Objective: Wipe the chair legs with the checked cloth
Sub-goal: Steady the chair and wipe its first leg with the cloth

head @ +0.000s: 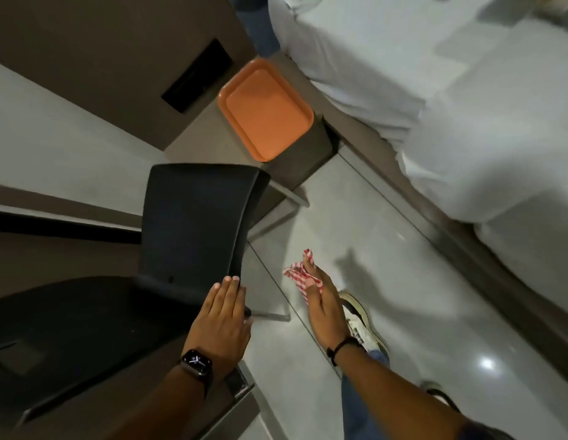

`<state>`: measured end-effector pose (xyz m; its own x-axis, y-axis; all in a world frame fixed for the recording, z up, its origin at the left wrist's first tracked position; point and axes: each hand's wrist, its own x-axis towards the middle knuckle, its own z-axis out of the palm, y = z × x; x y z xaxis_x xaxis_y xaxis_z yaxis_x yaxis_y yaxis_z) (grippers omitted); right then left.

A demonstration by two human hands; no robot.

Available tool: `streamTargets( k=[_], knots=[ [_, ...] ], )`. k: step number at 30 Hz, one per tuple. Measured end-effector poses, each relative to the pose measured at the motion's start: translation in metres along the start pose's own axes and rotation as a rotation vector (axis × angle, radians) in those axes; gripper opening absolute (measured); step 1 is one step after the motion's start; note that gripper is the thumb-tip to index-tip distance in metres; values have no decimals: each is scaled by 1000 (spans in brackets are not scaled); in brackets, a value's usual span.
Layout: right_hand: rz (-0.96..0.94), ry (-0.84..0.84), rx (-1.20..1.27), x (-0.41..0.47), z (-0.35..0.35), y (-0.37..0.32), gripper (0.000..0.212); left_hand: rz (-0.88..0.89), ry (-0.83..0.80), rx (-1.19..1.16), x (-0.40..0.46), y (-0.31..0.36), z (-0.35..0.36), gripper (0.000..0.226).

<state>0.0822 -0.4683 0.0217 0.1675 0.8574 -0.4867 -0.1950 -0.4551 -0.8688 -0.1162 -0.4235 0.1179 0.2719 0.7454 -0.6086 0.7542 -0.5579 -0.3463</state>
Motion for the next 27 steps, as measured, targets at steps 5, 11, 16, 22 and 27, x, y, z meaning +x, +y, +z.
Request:
streamTargets(
  k=[5,11,16,22,27],
  knots=[
    [22,98,109,-16,30,89,56,-119,37,-126,-8,19,49,71],
    [-45,93,81,12,97,202,52,-38,56,111,33,11,135,83],
    [-206,-48,69,36,215,272,53,16,118,405,64,5,197,70],
    [-109,215,256,46,280,301,38,119,171,356,70,-5,215,68],
    [127,249,158,83,269,341,31,143,146,313,69,-9,209,69]
  ],
)
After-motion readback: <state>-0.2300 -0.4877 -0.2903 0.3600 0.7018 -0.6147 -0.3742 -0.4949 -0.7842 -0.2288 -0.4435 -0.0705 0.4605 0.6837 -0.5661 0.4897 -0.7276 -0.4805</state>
